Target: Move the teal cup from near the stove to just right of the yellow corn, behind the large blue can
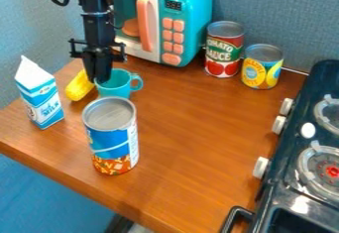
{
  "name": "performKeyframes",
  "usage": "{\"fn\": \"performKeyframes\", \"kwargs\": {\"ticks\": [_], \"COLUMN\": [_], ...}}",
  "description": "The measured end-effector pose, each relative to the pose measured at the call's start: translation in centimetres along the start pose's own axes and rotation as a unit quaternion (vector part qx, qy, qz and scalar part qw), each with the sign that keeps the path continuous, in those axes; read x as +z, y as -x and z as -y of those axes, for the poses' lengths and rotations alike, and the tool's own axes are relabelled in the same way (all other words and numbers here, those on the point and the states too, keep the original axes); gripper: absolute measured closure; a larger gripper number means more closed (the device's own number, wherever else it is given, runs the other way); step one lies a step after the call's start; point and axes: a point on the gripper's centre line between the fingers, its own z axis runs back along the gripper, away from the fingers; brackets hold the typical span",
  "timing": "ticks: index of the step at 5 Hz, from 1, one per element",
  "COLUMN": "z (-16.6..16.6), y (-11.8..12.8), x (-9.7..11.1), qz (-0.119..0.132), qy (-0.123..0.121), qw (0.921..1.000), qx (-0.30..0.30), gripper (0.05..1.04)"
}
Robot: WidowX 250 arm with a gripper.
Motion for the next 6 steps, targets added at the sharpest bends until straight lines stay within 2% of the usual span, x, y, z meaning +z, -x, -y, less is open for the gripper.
{"fn": "performKeyframes", "kwargs": {"ticks": [2, 3, 4, 5, 6], "z": [0.9, 1.8, 4.1, 6.5, 10.0], "y": [0.2, 0.8, 2.3, 4.4, 7.3], "x": [0.0, 2.5, 5.4, 7.1, 7.5], "qz": [0.0, 0.024, 0.048, 0.059, 0.069], "qy": [-0.003, -0.022, -0.073, -0.116, -0.121], "qw": [1.0, 0.9994, 0.9955, 0.9888, 0.9813], "qx": [-0.007, -0.006, -0.036, -0.073, -0.132], "gripper": [0.178, 0.075, 0.079, 0.081, 0.083]}}
